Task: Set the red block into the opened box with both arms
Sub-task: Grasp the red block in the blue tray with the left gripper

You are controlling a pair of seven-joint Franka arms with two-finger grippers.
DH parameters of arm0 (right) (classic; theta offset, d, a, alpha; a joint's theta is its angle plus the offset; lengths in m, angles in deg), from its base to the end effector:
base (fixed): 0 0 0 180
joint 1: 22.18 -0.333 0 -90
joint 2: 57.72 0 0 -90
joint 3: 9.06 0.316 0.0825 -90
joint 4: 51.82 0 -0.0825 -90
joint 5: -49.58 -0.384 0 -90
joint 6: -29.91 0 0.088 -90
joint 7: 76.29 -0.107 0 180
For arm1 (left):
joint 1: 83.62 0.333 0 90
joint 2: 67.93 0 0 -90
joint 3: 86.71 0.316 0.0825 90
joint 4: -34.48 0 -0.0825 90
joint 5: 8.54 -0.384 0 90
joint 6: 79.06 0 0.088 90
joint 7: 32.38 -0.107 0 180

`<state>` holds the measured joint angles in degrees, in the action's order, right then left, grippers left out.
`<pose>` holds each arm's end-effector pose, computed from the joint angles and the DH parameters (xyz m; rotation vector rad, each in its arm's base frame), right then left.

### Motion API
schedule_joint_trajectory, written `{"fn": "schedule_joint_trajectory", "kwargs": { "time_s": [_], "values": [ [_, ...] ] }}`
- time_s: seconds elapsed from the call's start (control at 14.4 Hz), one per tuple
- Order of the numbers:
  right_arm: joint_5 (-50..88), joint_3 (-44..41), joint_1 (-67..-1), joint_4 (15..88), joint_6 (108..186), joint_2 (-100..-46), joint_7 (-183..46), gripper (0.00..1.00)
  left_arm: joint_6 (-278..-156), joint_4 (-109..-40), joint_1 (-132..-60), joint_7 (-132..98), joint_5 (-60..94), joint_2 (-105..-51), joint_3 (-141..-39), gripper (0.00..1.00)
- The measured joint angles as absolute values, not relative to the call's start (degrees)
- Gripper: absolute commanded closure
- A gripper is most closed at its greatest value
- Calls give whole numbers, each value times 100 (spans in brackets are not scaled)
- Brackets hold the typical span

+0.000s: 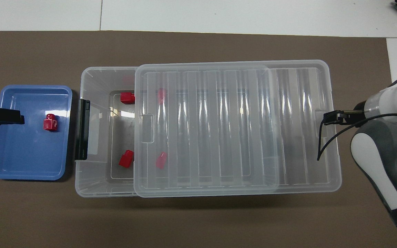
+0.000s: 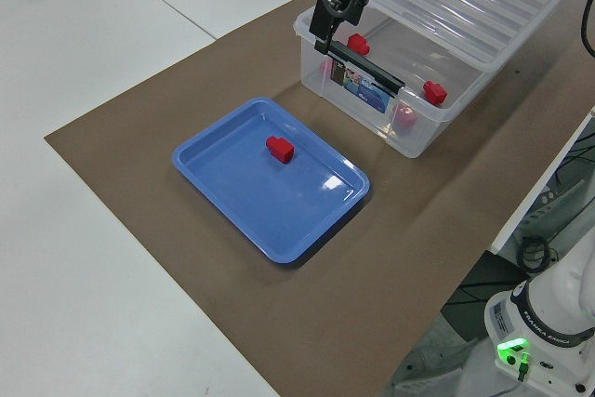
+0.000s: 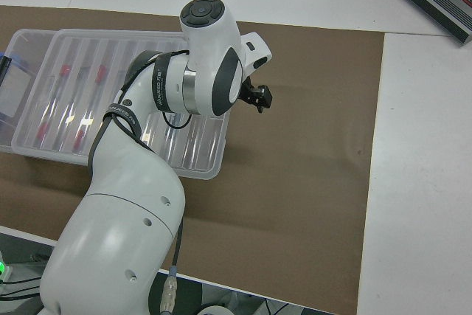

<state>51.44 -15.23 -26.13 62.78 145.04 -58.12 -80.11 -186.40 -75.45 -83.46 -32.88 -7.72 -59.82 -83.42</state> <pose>0.5554 -0.0234 0.4542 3.1082 -0.1426 0.0042 0.5268 0.0322 0.5614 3.1181 0.0856 0.1511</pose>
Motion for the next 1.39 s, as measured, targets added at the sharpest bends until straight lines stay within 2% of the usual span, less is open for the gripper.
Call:
{"fn": "schedule_joint_trajectory", "kwargs": {
  "time_s": [0.42,0.69,0.9,1.39],
  "values": [
    [5178,-1529,-2476,6270,14500,-5810,-7908,0,-20013,-8047,-7930,-4240,-772,-6796,-8333,0],
    [5180,-1529,-2475,6269,14498,-5810,-7906,0,-21186,-8818,-7840,-4410,-772,-6917,-8333,0],
    [5182,-1530,-2455,6269,14496,-5809,-7894,0,-21432,-8897,-7842,-4319,-772,-6995,-8361,0],
    [5185,-1530,-2409,6263,14482,-5807,-7803,0,-22014,-8873,-7884,-3978,-772,-7702,-8391,0]
  ]
}}
